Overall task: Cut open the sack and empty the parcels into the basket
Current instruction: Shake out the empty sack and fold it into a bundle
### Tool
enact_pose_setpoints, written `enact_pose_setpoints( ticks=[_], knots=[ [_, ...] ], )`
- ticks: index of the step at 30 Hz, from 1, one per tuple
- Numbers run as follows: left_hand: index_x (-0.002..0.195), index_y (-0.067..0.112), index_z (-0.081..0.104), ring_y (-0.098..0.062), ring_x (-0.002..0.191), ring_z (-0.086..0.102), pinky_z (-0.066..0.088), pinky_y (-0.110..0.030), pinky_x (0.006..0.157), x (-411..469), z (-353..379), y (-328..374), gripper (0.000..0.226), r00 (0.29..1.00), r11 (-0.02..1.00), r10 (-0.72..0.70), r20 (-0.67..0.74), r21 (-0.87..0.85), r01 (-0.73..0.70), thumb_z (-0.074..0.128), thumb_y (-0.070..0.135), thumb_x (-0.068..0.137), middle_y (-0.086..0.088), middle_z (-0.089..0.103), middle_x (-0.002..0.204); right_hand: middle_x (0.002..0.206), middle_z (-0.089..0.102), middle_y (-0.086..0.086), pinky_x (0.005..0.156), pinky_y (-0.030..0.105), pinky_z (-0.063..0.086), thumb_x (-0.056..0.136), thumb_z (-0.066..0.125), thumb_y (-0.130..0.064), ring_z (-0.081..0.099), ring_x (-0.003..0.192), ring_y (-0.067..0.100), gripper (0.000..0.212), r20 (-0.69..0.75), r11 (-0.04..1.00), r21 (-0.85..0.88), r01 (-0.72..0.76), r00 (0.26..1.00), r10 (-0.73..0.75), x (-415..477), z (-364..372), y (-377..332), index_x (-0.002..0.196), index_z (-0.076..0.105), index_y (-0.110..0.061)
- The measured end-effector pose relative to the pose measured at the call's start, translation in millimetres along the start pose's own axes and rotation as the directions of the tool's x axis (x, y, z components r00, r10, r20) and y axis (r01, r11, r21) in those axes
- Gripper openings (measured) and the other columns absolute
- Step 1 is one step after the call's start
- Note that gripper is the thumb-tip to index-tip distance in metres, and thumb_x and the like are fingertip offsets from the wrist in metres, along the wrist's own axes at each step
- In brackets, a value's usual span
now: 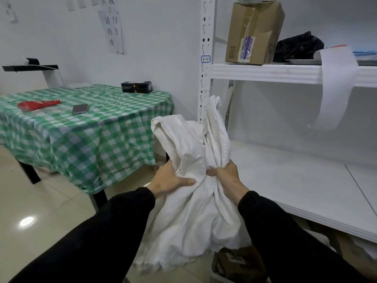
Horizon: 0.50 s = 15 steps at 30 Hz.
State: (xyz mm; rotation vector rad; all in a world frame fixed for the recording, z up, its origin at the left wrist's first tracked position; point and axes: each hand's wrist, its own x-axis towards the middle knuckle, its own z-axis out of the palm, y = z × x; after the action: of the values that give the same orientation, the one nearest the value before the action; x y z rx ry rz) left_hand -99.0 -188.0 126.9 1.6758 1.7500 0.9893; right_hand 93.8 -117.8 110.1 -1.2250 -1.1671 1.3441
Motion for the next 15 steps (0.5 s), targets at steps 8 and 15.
enact_pose_setpoints(
  ticks=[8,15],
  knots=[
    [0.104,0.023,0.068,-0.024,0.101,0.068,0.055,-0.048,0.093,22.7,-18.4,-34.0,0.036,0.957,0.920,-0.230,-0.179,-0.361,0.154,0.076,0.014,0.070,-0.001,0.072,0.107,0.118,0.050,0.008,0.084,0.035,0.045,0.083,0.072,-0.035,0.054,0.107,0.031,0.063,0.080,0.732,-0.660,0.169,0.985,-0.155,-5.4,-15.5,-6.0,0.128,0.038,-0.008],
    [0.118,0.006,0.064,-0.030,0.100,0.065,0.053,-0.040,0.091,30.9,-26.2,-43.0,0.037,0.885,0.831,-0.414,-0.214,-0.485,0.271,0.071,-0.002,0.083,-0.006,0.067,0.106,0.126,0.055,0.010,0.082,0.033,0.049,0.079,0.077,-0.040,0.058,0.107,0.027,0.073,-0.073,0.935,-0.354,-0.031,0.997,0.005,0.2,-31.1,-6.7,0.131,0.040,-0.005]
  ],
)
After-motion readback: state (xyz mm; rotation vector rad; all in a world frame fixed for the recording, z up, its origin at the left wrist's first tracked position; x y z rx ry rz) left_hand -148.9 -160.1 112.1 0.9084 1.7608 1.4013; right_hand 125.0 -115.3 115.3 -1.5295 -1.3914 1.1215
